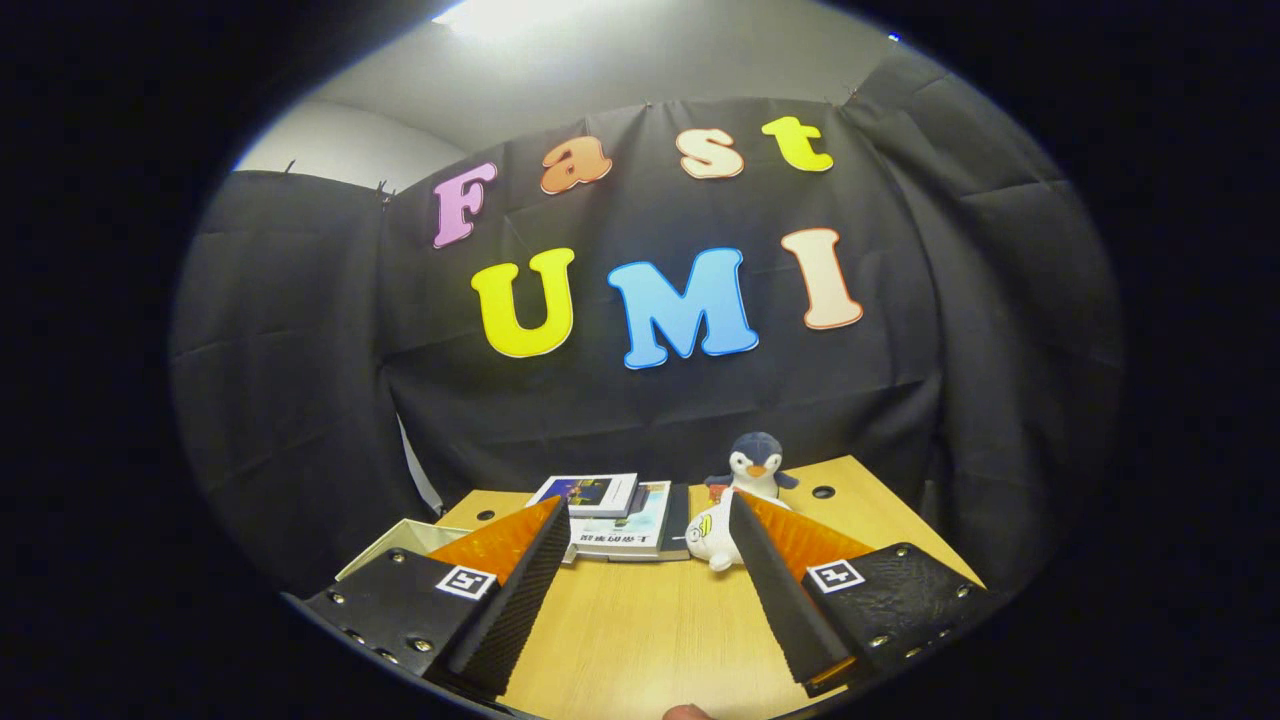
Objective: Open the storage box then place both shoes into the box .Put the left shoe in first, then the right shoe, with the right side of both shoes facing outward in a uniform manner.
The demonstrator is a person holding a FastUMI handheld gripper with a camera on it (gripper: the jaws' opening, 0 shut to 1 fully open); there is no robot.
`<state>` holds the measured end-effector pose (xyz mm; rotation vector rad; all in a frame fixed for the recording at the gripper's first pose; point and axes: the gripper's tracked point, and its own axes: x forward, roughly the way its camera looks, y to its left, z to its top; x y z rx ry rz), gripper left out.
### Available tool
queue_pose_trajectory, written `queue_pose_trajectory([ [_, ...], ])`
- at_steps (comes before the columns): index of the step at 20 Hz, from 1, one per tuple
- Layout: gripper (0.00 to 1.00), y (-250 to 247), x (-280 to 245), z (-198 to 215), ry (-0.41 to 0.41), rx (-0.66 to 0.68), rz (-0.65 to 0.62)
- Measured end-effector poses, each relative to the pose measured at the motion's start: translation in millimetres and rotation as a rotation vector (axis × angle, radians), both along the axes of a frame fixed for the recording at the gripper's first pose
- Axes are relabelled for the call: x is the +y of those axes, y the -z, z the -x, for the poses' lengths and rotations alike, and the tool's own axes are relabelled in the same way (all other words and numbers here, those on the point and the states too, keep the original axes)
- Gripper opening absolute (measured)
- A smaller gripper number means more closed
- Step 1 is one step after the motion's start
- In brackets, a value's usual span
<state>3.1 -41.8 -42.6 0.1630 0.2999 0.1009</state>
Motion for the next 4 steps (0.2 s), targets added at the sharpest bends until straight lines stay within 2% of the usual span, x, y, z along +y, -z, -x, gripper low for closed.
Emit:
queue_pose_trajectory([
  [4,0.98,-5.0,-13.0,3.2,0.020,-0.010,-0.019],
])
